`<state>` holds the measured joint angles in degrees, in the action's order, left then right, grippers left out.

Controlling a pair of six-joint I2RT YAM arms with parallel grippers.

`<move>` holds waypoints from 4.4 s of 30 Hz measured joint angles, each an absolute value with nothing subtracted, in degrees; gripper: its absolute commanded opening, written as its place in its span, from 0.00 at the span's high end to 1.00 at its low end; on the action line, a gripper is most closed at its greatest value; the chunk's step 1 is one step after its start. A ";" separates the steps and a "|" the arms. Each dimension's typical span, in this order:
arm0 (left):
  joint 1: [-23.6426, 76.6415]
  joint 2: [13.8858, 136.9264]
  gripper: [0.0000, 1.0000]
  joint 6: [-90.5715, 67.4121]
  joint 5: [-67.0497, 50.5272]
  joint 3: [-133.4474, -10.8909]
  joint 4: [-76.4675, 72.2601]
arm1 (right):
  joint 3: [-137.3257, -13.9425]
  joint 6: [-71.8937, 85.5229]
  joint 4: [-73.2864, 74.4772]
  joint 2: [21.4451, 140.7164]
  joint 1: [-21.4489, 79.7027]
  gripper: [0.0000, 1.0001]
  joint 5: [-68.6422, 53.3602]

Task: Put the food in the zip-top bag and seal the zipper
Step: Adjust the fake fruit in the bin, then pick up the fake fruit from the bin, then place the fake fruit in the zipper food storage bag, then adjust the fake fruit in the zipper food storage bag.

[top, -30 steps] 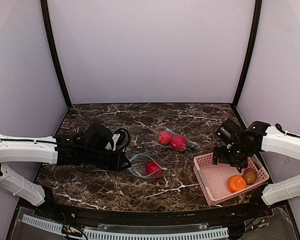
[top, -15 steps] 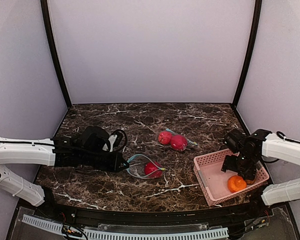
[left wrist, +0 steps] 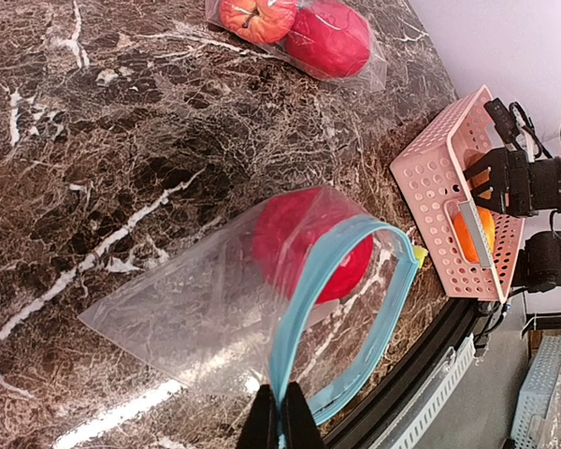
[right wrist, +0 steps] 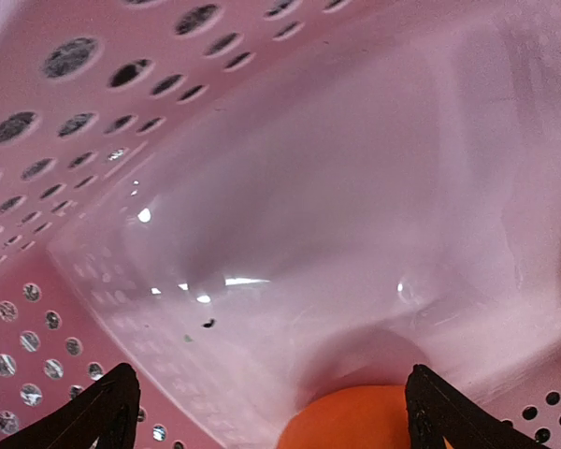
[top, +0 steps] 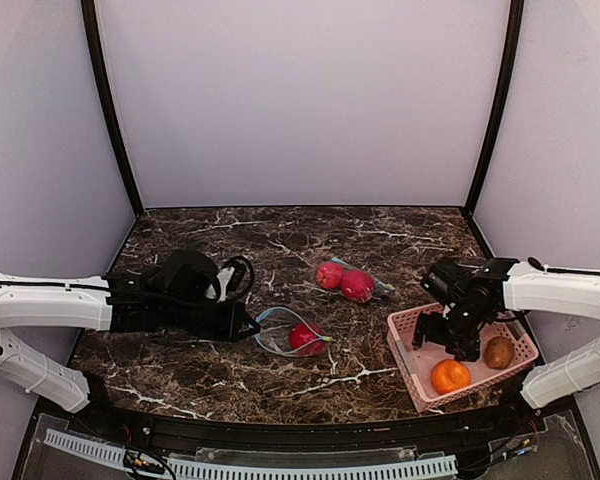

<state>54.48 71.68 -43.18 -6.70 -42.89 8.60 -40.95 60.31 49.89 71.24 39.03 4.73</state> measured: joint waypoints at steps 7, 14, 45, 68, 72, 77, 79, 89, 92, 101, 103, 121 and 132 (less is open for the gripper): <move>54.48 71.94 0.99 -43.18 -6.87 -42.89 8.58 | -42.85 62.81 53.84 72.42 40.66 0.01 7.73; 54.48 72.10 0.99 -43.20 -7.38 -42.92 8.14 | -42.85 65.47 61.71 67.20 41.93 0.01 8.51; 54.46 72.84 0.99 -43.18 -8.80 -43.05 7.40 | -37.76 71.64 57.36 65.04 47.99 0.31 1.89; 54.46 72.73 0.99 -44.40 -10.00 -42.98 4.73 | -60.55 53.43 38.81 67.29 63.33 0.38 12.25; 54.41 73.56 0.99 -44.38 -9.87 -42.98 4.78 | -64.34 49.78 31.88 76.58 67.13 0.37 12.51; 54.19 73.82 0.99 -44.38 -9.76 -42.98 4.78 | -68.69 46.76 24.97 86.24 70.19 0.37 12.53; 54.15 73.82 0.99 -44.40 -9.61 -42.98 4.78 | -70.67 45.98 23.29 89.71 71.53 0.37 13.85; 54.15 73.82 0.99 -44.40 -9.61 -42.83 4.73 | -78.06 51.09 25.89 100.95 75.02 0.26 27.44; 54.15 73.82 0.99 -44.40 -9.61 -42.72 4.73 | -80.47 53.04 28.45 103.92 75.02 0.17 30.37; 53.89 73.80 0.99 -44.42 -9.41 -41.98 4.60 | -84.53 56.03 34.35 107.24 75.02 0.01 33.10; 53.80 73.80 0.99 -44.42 -9.41 -41.93 4.54 | -84.53 55.99 34.70 107.18 75.02 0.01 33.08; 52.60 73.80 0.99 -44.38 -9.37 -41.52 4.45 | -76.20 49.39 32.23 94.50 74.26 0.19 24.71; 52.49 73.80 0.99 -44.36 -9.39 -41.52 4.47 | -69.82 44.38 28.42 94.63 73.78 0.08 20.08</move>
<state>52.49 73.80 -44.36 -9.39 -41.52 4.47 -69.82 44.38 28.42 94.63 73.78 20.08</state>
